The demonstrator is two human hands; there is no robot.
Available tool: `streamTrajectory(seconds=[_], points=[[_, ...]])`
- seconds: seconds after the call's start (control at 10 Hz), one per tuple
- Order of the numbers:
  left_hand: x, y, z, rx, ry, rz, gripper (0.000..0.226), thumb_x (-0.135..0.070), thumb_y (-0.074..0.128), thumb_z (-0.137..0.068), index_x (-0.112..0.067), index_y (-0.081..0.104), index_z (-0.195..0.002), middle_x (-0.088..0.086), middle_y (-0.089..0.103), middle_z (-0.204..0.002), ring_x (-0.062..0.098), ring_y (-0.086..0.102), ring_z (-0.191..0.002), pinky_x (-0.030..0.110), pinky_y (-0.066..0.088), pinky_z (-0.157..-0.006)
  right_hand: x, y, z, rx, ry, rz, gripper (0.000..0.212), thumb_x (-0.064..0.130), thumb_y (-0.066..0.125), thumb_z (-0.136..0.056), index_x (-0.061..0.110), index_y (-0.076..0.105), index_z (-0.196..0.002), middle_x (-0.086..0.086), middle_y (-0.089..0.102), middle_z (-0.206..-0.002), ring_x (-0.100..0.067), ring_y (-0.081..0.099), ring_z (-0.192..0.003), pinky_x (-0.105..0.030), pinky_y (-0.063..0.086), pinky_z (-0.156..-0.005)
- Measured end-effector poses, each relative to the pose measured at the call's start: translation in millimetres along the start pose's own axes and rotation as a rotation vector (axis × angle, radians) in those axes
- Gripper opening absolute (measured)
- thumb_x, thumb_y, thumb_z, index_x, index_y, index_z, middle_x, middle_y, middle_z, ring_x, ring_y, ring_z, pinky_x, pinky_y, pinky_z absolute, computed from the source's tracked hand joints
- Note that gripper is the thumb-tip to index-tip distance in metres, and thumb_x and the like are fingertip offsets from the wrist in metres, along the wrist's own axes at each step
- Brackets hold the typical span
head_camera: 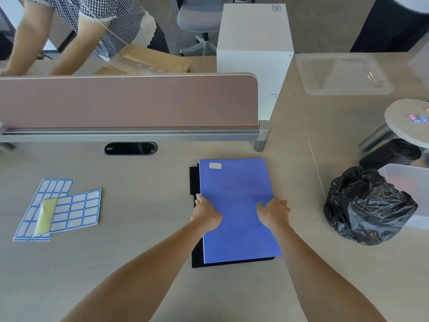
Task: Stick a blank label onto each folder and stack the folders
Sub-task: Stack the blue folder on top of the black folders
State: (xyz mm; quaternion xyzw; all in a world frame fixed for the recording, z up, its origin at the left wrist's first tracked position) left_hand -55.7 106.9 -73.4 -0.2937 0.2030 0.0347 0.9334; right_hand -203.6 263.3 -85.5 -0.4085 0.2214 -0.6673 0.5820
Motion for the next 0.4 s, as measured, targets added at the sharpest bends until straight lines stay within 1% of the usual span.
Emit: streamTrajectory(seconds=[0.1, 0.2, 0.3, 0.4], points=[[-5.3, 5.1, 0.4, 0.045, 0.042, 0.016, 0.064, -0.020, 0.055, -0.089, -0.006, 0.021, -0.141, 0.006, 0.050, -0.134, 0.019, 0.060, -0.092, 0.029, 0.038, -0.067, -7.1, -1.6, -0.5, -0.009, 0.026, -0.003, 0.051, 0.039, 0.048, -0.095, -0.001, 0.045, -0.127, -0.014, 0.039, -0.130, -0.033, 0.041, -0.117, -0.036, 0.044, -0.084], [-9.6, 9.1, 7.0, 0.103, 0.045, -0.046, 0.084, -0.028, 0.058, -0.086, -0.001, 0.010, -0.150, 0.016, 0.025, -0.159, 0.026, 0.049, -0.133, 0.034, 0.051, -0.088, -10.4, -0.3, 2.4, 0.027, 0.008, 0.052, 0.075, 0.053, 0.046, -0.094, 0.006, 0.024, -0.147, -0.011, 0.026, -0.148, -0.033, 0.033, -0.130, -0.044, 0.035, -0.104], [-10.9, 10.7, 8.1, 0.108, 0.081, -0.107, 0.093, -0.032, 0.057, -0.088, -0.001, -0.001, -0.153, 0.015, 0.019, -0.160, 0.027, 0.039, -0.141, 0.033, 0.047, -0.097, -11.2, 2.5, 8.5, 0.060, -0.005, 0.077, 0.085, 0.060, 0.040, -0.094, 0.012, 0.005, -0.155, -0.008, 0.006, -0.160, -0.032, 0.021, -0.140, -0.047, 0.024, -0.113], [-8.4, 4.4, 13.4, 0.126, 0.135, -0.135, 0.086, -0.031, 0.056, -0.088, -0.009, 0.006, -0.155, 0.007, 0.036, -0.148, 0.019, 0.058, -0.111, 0.026, 0.047, -0.069, -9.7, 4.1, 16.7, 0.050, -0.017, 0.097, 0.085, 0.061, 0.037, -0.095, 0.014, 0.000, -0.156, -0.009, -0.005, -0.162, -0.031, 0.010, -0.146, -0.047, 0.018, -0.115]])
Point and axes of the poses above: each hand's wrist, its own z-axis away from the middle knuckle, its own y-axis out of the palm, x = y × z, the point moved 3 cm from there along -z, towards the middle knuckle
